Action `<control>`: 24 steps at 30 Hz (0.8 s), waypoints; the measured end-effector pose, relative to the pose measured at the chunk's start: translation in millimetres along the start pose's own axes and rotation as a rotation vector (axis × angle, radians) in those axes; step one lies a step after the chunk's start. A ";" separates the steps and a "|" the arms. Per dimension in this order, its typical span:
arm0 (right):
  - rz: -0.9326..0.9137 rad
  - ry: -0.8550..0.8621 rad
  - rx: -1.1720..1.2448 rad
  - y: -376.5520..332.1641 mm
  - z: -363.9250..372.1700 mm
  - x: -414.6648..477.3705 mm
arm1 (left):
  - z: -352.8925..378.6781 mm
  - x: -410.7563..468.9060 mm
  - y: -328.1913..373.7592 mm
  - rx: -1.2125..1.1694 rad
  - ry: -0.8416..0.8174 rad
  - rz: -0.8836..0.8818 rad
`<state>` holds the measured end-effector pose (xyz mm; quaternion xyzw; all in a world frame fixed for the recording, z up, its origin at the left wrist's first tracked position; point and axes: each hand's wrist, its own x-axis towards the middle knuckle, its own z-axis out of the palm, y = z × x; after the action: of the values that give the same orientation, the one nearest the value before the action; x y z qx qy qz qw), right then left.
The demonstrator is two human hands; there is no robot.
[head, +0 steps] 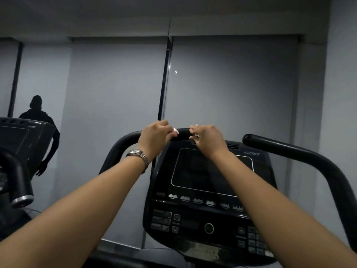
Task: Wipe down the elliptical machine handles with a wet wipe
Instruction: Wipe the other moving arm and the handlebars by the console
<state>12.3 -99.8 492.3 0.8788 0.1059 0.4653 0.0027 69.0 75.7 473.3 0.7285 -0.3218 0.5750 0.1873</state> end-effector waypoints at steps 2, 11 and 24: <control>-0.013 -0.079 -0.047 7.8 -13.6 -6.9 | 1.2 -7.6 0.2 -0.006 0.033 0.161; 0.394 -0.032 -0.231 72.8 -99.2 -40.8 | 6.6 3.8 -5.3 0.033 0.070 0.151; 0.357 -0.042 -0.281 82.0 -91.6 -40.2 | 22.7 1.9 5.7 0.136 0.140 0.279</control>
<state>-69.5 -196.1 519.9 0.8839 -0.1174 0.4504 0.0450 81.6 56.5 468.5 0.6457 -0.3665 0.6654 0.0779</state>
